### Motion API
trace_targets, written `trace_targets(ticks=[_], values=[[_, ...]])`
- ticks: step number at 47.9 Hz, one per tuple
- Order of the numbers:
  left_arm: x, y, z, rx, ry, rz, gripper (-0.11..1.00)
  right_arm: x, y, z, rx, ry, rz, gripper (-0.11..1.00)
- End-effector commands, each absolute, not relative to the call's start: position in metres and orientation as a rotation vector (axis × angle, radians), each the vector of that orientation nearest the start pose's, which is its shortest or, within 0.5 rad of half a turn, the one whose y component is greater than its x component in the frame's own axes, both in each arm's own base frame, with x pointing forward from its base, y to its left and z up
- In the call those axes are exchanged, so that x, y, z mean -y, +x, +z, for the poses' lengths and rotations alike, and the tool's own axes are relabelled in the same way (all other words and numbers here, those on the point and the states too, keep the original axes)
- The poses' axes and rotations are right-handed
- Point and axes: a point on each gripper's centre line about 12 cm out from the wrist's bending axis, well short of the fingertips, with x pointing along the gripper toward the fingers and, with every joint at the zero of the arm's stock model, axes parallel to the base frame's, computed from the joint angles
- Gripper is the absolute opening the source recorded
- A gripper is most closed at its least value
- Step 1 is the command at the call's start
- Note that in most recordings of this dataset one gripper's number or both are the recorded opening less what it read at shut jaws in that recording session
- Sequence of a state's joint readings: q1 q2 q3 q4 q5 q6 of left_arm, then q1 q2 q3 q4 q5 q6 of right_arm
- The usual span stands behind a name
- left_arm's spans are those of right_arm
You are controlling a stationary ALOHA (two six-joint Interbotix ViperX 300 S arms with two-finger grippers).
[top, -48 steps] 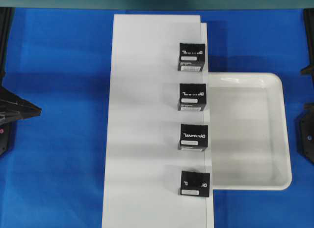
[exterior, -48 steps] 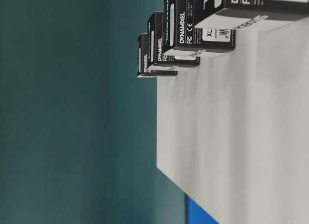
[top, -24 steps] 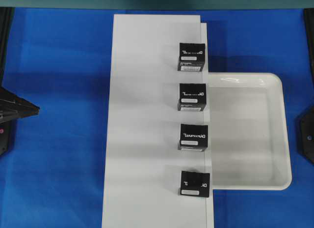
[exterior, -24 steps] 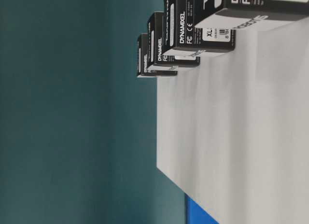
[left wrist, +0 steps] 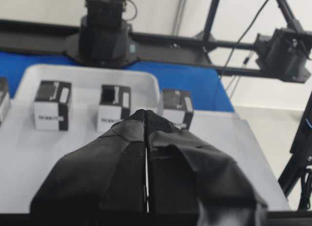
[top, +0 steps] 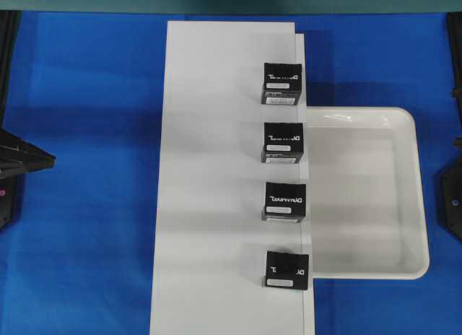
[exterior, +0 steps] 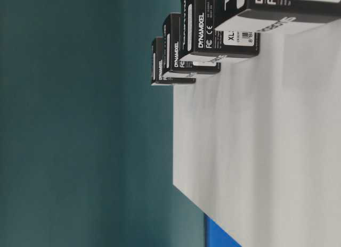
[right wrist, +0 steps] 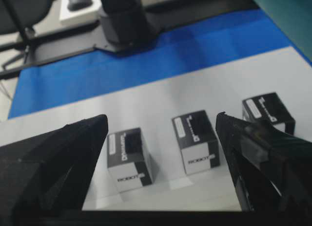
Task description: Place the box from the white plastic tray onto the white base.
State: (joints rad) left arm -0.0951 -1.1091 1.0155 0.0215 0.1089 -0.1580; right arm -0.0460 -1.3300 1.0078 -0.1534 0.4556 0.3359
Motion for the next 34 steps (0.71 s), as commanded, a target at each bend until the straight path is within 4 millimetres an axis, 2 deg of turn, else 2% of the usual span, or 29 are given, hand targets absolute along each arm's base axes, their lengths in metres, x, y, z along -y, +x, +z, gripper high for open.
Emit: trace_targets(ticks=[1,34], values=[[0.016,0.175,0.35,-0.003,-0.134,-0.091,-0.05,0.013,0.126,0.336,-0.102,0.19,-0.116,0.97],[0.016,0.174,0.347,-0.009,-0.126,-0.089,-0.05,0.002,0.131,0.333,-0.074,0.106,-0.025,0.97]])
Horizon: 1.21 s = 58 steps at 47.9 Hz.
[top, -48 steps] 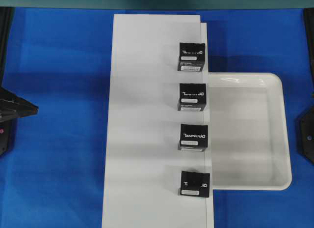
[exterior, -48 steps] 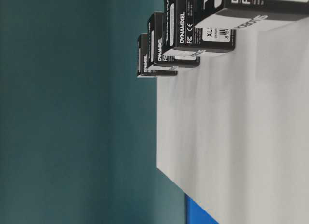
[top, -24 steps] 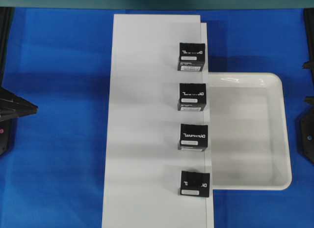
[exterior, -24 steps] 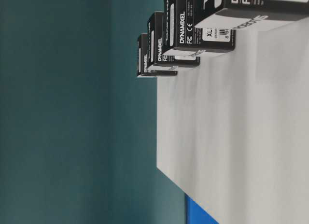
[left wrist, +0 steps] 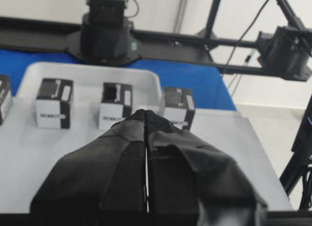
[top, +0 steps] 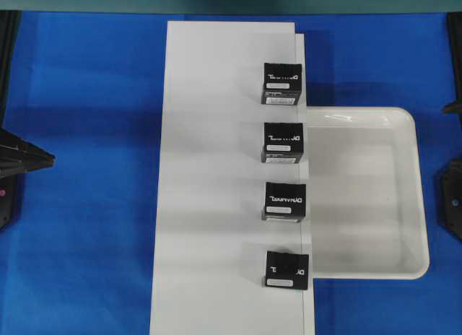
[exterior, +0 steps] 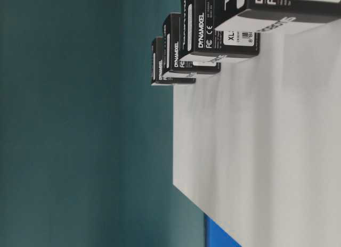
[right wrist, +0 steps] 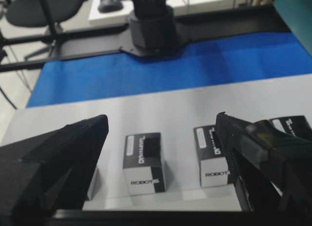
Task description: Place the box from the white plastic tray onto the white base.
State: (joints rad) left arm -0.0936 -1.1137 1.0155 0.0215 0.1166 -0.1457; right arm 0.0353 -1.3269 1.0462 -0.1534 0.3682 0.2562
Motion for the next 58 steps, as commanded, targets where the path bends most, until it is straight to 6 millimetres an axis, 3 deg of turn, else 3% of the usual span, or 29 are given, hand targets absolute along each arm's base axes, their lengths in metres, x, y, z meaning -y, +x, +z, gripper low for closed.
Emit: trace_targets(ticks=[1,30,58], values=[[0.015,0.174,0.346,-0.007,-0.123,-0.088,-0.05,0.002,0.13,0.333,-0.073,0.106,-0.025,0.97],[0.012,0.174,0.345,-0.004,-0.121,-0.07,-0.05,0.001,0.136,0.309,-0.113,0.104,-0.022,0.97],[0.011,0.174,0.352,0.067,-0.122,-0.068,-0.05,-0.002,0.135,0.317,-0.04,0.094,0.005,0.97]])
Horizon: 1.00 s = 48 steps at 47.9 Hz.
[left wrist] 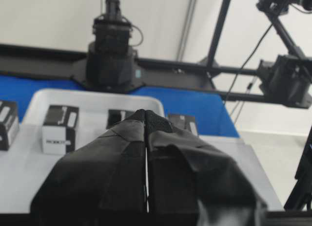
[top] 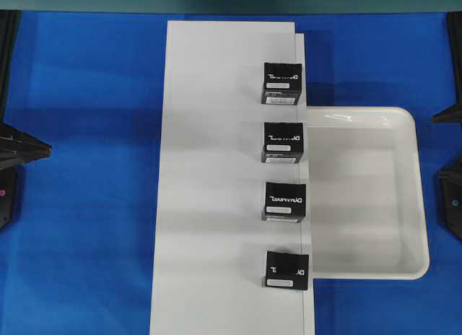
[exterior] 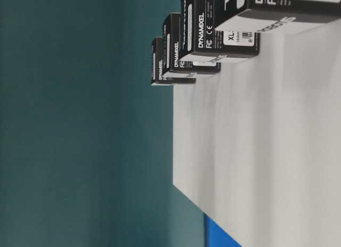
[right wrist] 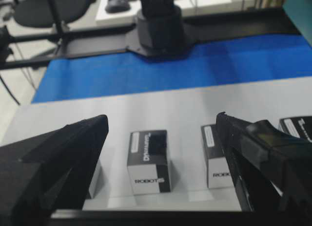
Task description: Place the box from the white plastic tray onto the white base.
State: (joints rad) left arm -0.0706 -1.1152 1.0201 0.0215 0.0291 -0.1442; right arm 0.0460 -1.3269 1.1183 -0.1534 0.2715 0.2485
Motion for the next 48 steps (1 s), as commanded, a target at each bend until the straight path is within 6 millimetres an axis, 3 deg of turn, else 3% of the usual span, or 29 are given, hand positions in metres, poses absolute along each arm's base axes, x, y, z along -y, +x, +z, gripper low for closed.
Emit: trace_targets(ticks=[1,48], values=[[0.0112,0.1745,0.3507,0.062,-0.119,-0.067,-0.05,-0.0015,0.1347,0.3171,-0.039,0.094,0.005,0.97],[0.0111,0.1769,0.3487,0.07,-0.122,-0.067,-0.05,-0.0017,0.1281,0.3167,-0.054,0.095,0.007,0.97]])
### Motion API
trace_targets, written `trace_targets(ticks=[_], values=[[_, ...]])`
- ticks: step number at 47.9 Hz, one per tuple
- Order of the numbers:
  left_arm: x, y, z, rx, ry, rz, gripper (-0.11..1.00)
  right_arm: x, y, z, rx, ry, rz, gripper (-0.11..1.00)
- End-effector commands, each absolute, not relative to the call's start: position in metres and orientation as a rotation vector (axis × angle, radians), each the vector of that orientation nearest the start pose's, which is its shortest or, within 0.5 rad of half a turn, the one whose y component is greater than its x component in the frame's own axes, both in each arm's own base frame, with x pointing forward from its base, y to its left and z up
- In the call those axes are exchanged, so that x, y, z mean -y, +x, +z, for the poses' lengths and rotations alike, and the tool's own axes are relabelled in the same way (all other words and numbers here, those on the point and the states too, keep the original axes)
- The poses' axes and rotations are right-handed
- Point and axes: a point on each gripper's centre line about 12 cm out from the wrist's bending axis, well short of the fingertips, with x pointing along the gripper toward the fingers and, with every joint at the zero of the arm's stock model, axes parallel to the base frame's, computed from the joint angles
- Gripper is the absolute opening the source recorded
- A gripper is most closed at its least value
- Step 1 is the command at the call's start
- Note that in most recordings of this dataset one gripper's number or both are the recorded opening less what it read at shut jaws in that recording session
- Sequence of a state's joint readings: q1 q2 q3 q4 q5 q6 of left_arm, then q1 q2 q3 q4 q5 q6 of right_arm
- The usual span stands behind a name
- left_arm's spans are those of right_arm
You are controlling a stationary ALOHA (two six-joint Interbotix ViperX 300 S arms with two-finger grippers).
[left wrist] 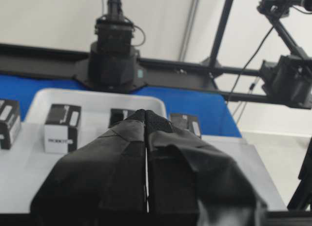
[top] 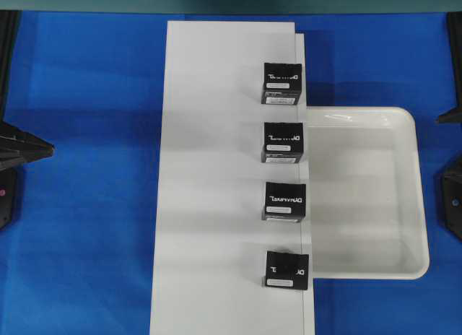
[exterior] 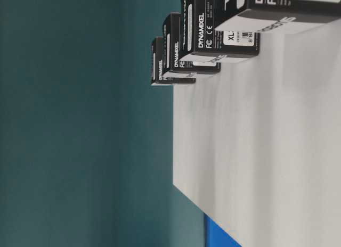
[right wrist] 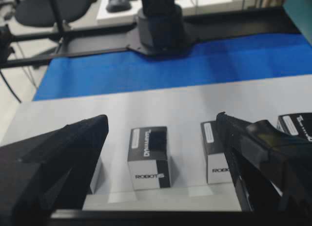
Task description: Place the box from the white plastic tray onto the white base.
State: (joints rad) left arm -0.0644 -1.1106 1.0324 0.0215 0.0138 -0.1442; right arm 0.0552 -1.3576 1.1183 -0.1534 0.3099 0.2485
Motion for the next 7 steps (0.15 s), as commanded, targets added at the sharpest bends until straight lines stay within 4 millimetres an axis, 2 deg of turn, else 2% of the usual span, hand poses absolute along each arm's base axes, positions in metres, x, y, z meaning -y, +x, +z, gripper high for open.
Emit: trace_targets(ticks=[1,7], values=[[0.0112,0.1772,0.349,0.07,-0.122,-0.067,-0.05,-0.0017,0.1281,0.3167,-0.054,0.095,0.007,0.97],[0.0112,0.1775,0.3495,0.082,-0.119,-0.068,-0.05,-0.0027,0.128,0.3175,-0.051,0.101,0.015,0.97]])
